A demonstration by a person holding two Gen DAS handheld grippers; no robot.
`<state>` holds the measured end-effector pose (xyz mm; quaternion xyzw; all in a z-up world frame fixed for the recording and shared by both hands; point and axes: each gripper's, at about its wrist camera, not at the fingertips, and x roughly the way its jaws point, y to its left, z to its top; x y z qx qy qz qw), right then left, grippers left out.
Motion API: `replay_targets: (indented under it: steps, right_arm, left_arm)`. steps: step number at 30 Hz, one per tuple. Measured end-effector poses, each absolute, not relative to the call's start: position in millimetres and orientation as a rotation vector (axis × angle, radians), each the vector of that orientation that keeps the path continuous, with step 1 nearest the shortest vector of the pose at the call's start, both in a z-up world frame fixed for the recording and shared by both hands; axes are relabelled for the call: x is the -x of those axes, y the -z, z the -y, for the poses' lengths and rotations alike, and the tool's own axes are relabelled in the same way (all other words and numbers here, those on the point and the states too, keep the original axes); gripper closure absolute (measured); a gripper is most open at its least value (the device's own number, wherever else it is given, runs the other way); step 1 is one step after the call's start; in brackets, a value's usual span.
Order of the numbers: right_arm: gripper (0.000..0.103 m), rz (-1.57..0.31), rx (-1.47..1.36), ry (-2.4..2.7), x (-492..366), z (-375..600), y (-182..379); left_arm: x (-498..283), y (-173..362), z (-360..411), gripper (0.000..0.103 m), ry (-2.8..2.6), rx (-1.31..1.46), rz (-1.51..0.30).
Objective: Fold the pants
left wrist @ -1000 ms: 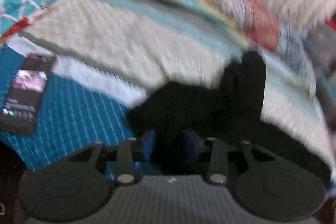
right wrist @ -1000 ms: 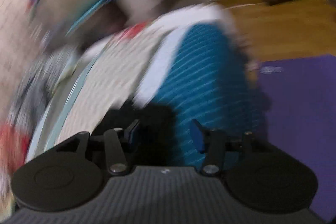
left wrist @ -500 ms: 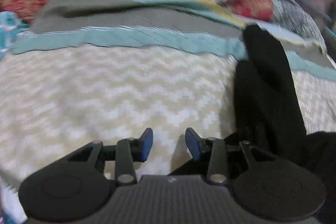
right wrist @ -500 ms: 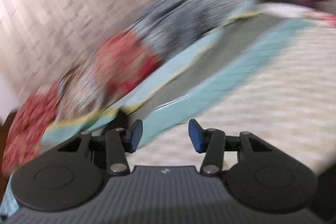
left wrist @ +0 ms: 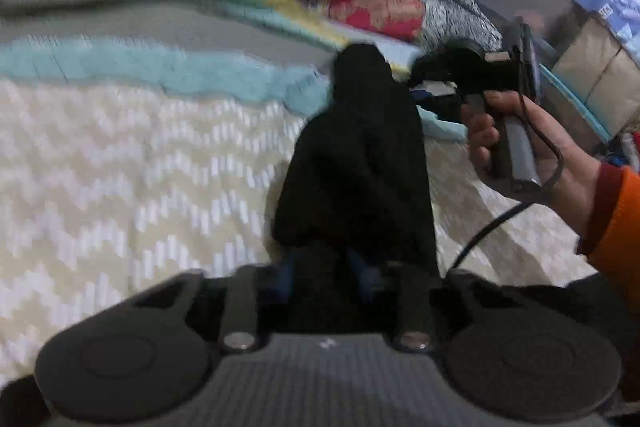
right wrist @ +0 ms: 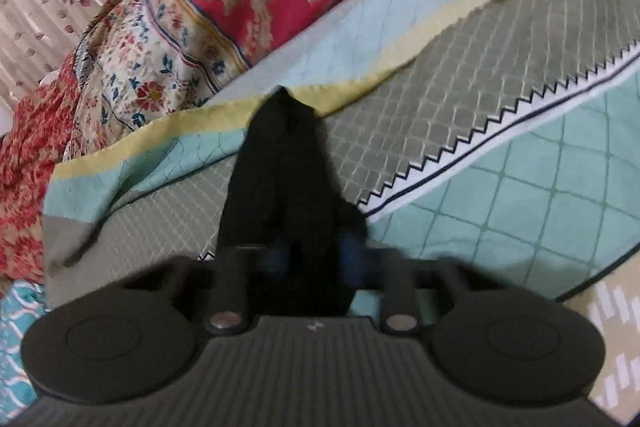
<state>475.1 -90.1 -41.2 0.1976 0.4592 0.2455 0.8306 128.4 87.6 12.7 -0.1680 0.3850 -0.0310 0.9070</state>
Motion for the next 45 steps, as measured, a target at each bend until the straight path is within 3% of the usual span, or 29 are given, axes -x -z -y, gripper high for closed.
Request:
replay_targets:
  steps: [6, 10, 14, 19, 21, 25, 29, 31, 33, 34, 37, 39, 41, 43, 44, 45]
  right_arm:
    - [0.098, -0.755, -0.543, -0.550, -443.8, 170.0, -32.1]
    - [0.100, -0.477, -0.502, -0.513, -368.2, 235.6, -89.9]
    - [0.095, -0.308, -0.388, -0.344, -280.5, 287.0, -107.1]
    - [0.094, -0.470, -0.330, -0.228, -249.6, 334.0, -74.3]
    - [0.094, -0.537, -0.382, -0.204, -249.9, 350.4, -62.7]
    - [0.093, -0.577, -0.451, -0.151, -244.8, 366.4, -48.8]
    - [0.090, -0.621, -0.486, -0.167, -250.4, 347.6, -29.8]
    - [0.081, -0.647, -0.473, -0.205, -253.3, 338.6, -25.7]
    - [0.061, -0.676, -0.470, -0.254, -256.6, 332.3, -14.9]
    - [0.060, -0.690, -0.468, -0.274, -259.2, 327.8, -11.0]
    - [0.055, -0.727, -0.424, -0.327, -268.6, 309.7, 0.1]
    - [0.042, -0.749, -0.399, -0.340, -277.3, 299.3, 7.1]
    - [0.041, -0.801, -0.406, -0.346, -290.5, 291.6, 20.1]
    - [0.042, -0.891, -0.387, -0.347, -305.7, 280.6, 32.1]
    - [0.042, -0.866, -0.352, -0.338, -305.5, 275.7, 27.5]
    - [0.042, -0.824, -0.309, -0.332, -302.7, 271.0, 18.1]
  left_arm:
    - [-73.2, -60.7, -155.4, 0.096, -0.109, 0.557, -0.541]
    - [-32.0, -76.0, -183.3, 0.096, -0.210, 0.604, -0.417]
    - [-11.8, -67.2, -188.0, 0.095, -0.308, 0.581, -0.483]
    - [14.1, -44.6, -182.2, 0.089, -0.344, 0.561, -0.579]
    - [19.7, -40.8, -186.6, 0.077, -0.373, 0.582, -0.594]
    - [27.2, -49.3, -192.6, 0.077, -0.394, 0.580, -0.565]
    - [21.1, -68.4, -195.3, 0.070, -0.420, 0.522, -0.520]
    - [17.7, -75.3, -199.3, 0.060, -0.426, 0.504, -0.506]
    - [13.2, -79.9, -203.9, 0.054, -0.417, 0.484, -0.502]
    - [9.4, -81.2, -205.4, 0.053, -0.406, 0.475, -0.506]
    - [-6.2, -77.9, -208.9, 0.037, -0.350, 0.471, -0.541]
    - [-15.9, -72.6, -206.9, 0.027, -0.316, 0.468, -0.561]
    - [-27.6, -62.5, -205.2, 0.026, -0.287, 0.468, -0.590]
    - [-42.2, -50.0, -199.9, 0.036, -0.286, 0.478, -0.658]
    - [-46.9, -46.1, -197.2, 0.049, -0.271, 0.473, -0.681]
    - [-49.0, -44.2, -194.3, 0.052, -0.257, 0.468, -0.692]
